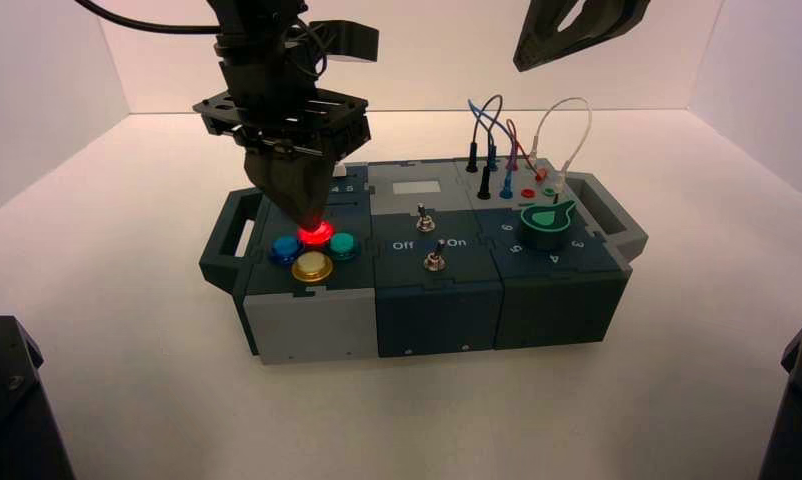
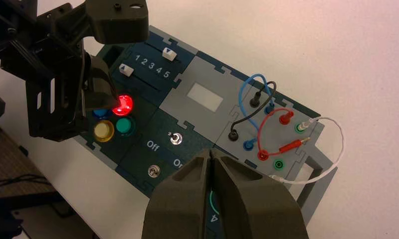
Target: Push the red button with the left gripper.
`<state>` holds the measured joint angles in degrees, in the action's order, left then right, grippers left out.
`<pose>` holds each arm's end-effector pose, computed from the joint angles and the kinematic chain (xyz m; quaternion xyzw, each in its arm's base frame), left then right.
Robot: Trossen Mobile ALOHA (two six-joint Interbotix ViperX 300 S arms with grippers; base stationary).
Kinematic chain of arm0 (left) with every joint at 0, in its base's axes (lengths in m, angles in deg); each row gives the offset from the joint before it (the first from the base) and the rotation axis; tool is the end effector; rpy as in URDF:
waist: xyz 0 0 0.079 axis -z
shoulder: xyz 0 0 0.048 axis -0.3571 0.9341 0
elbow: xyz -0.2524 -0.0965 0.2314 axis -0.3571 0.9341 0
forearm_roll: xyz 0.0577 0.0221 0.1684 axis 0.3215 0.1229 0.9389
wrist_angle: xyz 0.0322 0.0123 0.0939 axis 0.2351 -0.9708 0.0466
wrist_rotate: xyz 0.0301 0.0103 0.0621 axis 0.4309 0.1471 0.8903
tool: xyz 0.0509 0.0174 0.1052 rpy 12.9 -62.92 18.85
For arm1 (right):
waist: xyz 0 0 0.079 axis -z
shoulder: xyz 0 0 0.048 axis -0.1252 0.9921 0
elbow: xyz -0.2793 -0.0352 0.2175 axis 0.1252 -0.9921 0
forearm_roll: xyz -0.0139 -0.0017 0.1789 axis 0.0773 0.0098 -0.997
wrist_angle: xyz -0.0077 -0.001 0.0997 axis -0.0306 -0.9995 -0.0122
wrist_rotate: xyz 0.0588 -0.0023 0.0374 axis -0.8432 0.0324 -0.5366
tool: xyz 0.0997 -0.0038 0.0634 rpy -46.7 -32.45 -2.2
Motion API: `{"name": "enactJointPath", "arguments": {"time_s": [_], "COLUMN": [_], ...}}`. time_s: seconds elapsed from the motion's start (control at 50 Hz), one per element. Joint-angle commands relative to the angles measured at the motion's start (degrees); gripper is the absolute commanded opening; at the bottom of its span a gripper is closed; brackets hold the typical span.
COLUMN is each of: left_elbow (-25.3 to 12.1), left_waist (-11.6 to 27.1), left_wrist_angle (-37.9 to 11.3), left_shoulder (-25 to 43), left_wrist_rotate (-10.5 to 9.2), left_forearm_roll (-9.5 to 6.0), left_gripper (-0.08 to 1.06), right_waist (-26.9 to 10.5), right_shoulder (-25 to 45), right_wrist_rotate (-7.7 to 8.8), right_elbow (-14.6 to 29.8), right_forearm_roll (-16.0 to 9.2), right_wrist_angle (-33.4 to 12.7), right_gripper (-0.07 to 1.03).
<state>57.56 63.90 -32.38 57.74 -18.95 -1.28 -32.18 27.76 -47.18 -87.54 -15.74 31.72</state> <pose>0.1815 -0.1946 0.0938 0.1719 0.6548 -0.2648 0.6867 0.1720 0.1557 0.2056 -0.0922 0.4240 0.3093 0.8462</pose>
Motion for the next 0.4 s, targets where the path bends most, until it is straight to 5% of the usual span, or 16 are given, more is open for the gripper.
{"name": "enactJointPath", "arguments": {"time_s": [0.02, 0.4], "left_elbow": [-1.1, -2.8], "left_waist": [0.2, 0.2], "left_wrist_angle": [-0.4, -0.5], "left_shoulder": [-2.1, -5.4], "left_wrist_rotate": [0.09, -0.53], "left_forearm_roll": [0.18, 0.26], "left_gripper": [-0.03, -0.03], "right_waist": [-0.3, -0.3], "right_shoulder": [-0.3, -0.3], "right_wrist_rotate": [0.09, 0.00], "right_elbow": [2.0, 2.0], "right_forearm_roll": [0.1, 0.1], "right_wrist_angle": [0.2, -0.4], "right_gripper": [-0.02, -0.02]}}
